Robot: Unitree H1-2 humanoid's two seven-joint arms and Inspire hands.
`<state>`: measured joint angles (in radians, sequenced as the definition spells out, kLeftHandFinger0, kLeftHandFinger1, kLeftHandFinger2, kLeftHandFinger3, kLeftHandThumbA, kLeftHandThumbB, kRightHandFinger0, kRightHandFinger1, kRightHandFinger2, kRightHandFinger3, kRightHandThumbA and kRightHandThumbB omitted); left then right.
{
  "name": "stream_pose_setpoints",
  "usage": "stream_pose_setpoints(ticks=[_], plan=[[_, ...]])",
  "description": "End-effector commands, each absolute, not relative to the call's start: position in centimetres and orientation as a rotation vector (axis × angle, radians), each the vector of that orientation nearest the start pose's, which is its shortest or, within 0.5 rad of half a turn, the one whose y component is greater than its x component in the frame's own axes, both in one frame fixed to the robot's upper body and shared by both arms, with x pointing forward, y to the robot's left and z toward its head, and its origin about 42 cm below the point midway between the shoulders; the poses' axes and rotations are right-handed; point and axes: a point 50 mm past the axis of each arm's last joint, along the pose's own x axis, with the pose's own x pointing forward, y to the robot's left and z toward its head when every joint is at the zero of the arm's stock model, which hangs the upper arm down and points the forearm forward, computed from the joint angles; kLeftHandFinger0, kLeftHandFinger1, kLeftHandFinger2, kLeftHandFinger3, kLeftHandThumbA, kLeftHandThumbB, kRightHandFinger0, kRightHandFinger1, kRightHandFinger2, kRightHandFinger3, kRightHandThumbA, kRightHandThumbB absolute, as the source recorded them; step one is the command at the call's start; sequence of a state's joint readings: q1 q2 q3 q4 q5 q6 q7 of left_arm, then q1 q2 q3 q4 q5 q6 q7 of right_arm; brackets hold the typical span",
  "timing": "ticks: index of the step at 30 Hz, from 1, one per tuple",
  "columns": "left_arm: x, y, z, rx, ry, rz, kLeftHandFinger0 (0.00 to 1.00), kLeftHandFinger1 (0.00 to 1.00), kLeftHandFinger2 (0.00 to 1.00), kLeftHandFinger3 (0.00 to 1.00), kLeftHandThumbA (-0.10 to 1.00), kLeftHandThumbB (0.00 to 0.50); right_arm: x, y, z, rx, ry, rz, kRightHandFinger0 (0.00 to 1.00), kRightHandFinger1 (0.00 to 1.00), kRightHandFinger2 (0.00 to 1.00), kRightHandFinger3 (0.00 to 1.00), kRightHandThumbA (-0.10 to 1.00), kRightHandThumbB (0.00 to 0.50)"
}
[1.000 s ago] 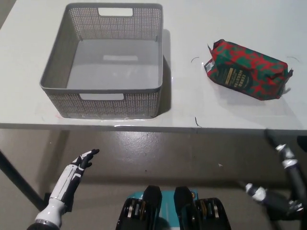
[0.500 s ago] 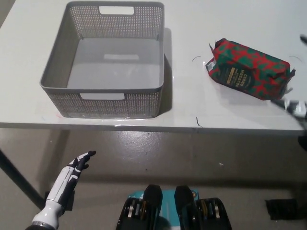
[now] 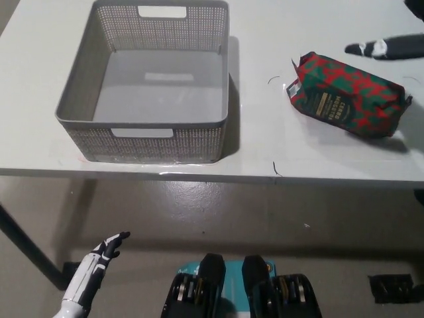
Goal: Use the right hand to pick up a bag of coffee beans on the right hand side and place it into a container on the left hand side
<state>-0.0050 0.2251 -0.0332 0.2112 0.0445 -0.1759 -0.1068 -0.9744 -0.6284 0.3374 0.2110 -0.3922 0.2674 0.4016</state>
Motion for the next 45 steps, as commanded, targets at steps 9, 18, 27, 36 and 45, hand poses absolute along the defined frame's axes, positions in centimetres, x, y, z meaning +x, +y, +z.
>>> stream_pose_setpoints(ticks=[9, 18, 27, 36, 45], plan=[[28.2, 27.9, 7.1, 0.276, -0.047, -0.153, 1.00, 1.00, 1.00, 1.00, 1.00, 0.166, 56.2, -25.1, 49.1, -1.313, -0.032, 0.168, 1.00, 1.00, 1.00, 1.00, 1.00, 0.500], [28.3, 27.8, 7.3, 0.282, -0.047, -0.161, 1.00, 1.00, 1.00, 1.00, 1.00, 0.188, 58.2, -25.4, 48.2, -1.283, 0.098, 0.217, 1.00, 1.00, 1.00, 1.00, 1.00, 0.489], [28.4, 27.9, 7.4, 0.286, -0.049, -0.163, 1.00, 1.00, 1.00, 1.00, 1.00, 0.201, 59.2, -26.4, 45.3, -1.250, 0.229, 0.239, 1.00, 1.00, 1.00, 1.00, 1.00, 0.500], [28.3, 28.0, 7.4, 0.287, -0.048, -0.166, 1.00, 1.00, 1.00, 1.00, 1.00, 0.212, 59.6, -26.7, 41.7, -1.263, 0.322, 0.302, 1.00, 1.00, 1.00, 1.00, 1.00, 0.495], [28.6, 27.9, 7.7, 0.291, -0.053, -0.176, 1.00, 1.00, 1.00, 1.00, 1.00, 0.213, 59.9, -26.8, 39.2, -1.259, 0.372, 0.310, 1.00, 1.00, 1.00, 1.00, 1.00, 0.500]])
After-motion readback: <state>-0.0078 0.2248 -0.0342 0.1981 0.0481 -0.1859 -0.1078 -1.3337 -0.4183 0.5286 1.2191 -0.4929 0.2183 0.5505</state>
